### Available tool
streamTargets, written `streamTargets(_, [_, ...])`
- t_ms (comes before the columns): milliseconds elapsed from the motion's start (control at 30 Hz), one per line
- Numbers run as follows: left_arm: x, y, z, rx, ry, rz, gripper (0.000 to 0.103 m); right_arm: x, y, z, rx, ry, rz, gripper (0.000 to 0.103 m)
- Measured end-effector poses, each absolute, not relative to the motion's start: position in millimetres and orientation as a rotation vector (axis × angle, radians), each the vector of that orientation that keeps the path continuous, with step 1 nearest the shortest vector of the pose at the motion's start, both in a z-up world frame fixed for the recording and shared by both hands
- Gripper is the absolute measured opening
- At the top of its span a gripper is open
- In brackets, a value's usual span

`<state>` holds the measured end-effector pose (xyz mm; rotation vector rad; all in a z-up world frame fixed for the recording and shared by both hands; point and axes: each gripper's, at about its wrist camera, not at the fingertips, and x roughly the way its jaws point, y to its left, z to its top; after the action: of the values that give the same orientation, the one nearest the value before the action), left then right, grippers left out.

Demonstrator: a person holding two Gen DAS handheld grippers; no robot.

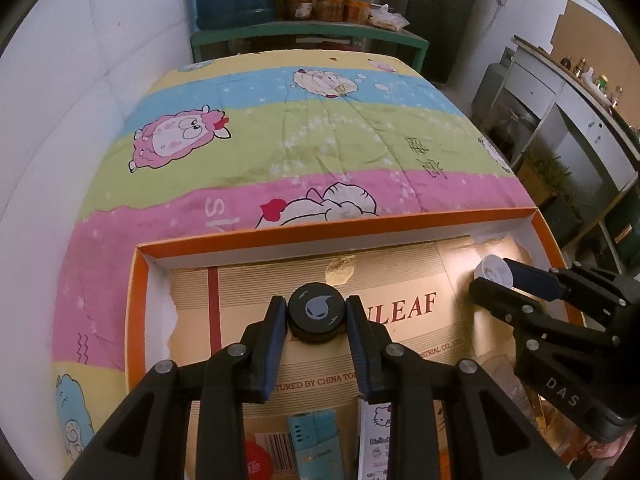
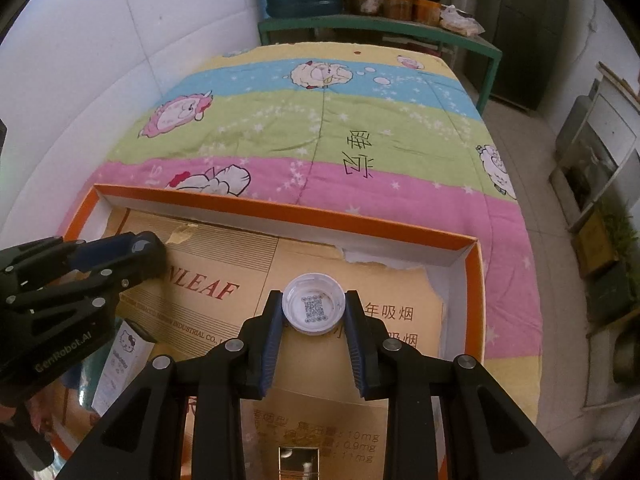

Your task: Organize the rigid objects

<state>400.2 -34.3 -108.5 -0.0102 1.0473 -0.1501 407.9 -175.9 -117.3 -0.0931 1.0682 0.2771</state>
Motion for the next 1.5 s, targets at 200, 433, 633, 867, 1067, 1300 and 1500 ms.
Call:
streamTargets(200, [399.6, -34.4, -108.7, -0.009, 1.046, -0.163, 0.037, 407.5, -174.1, -118.1, -0.1, 1.063, 0.269, 0.031])
streamTargets(433, [398.3, -34.3, -108.9, -0.015, 1.044, -0.167, 0.048, 404.1, -176.2, -116.5, -0.103, 1.048, 0.259, 0.039])
streamTargets(633, [395.5, -33.6, -105.4, -0.022, 1.032, -0.173, 0.056, 398.7, -178.9, -108.9, -0.099, 1.025, 0.255, 0.039])
streamTargets(867, [385.4, -30.2, -91.5, -0.03, 0.987, -0.174, 0.063, 390.4, -184.9, -97.5, -0.068, 0.997, 0.245, 0.06])
streamTargets(1067, [372.8, -29.0, -78.6, -0.028, 0.947, -0.169, 0.063, 382.1, -189.0, -87.3, -0.045, 0.977, 0.239, 0.066])
streamTargets(1300, [359.5, -26.5, -71.5, -0.029, 0.922, -0.156, 0.072, 369.2, -189.4, -77.4, -0.033, 0.957, 0.235, 0.07])
streamTargets(1500, [346.5, -21.7, -62.8, -0.049, 0.897, -0.15, 0.072, 357.1, -188.5, -71.5, -0.023, 0.95, 0.236, 0.071])
